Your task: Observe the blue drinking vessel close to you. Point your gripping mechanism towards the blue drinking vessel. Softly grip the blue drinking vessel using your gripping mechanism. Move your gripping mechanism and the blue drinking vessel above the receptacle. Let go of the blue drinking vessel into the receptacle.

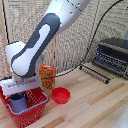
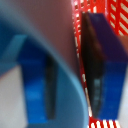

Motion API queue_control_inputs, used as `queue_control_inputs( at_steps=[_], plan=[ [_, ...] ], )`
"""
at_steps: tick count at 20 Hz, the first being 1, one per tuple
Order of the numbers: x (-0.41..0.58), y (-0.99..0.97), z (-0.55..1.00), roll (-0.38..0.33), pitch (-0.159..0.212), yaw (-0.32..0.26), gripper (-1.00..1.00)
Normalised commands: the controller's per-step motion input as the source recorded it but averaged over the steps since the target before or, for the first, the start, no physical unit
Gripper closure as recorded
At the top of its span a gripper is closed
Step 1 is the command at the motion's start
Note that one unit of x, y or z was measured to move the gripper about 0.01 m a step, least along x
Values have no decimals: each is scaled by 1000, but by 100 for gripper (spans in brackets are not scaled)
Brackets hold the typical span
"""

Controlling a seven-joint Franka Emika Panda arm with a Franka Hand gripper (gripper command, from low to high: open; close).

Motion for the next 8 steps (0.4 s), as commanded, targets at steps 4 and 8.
queue_control_inputs(
  at_steps=[4, 8],
  plan=[
    [49, -21, 421, -2, -26, -63, -100],
    [36, -99, 864, 40, 16, -52, -100]
  ],
)
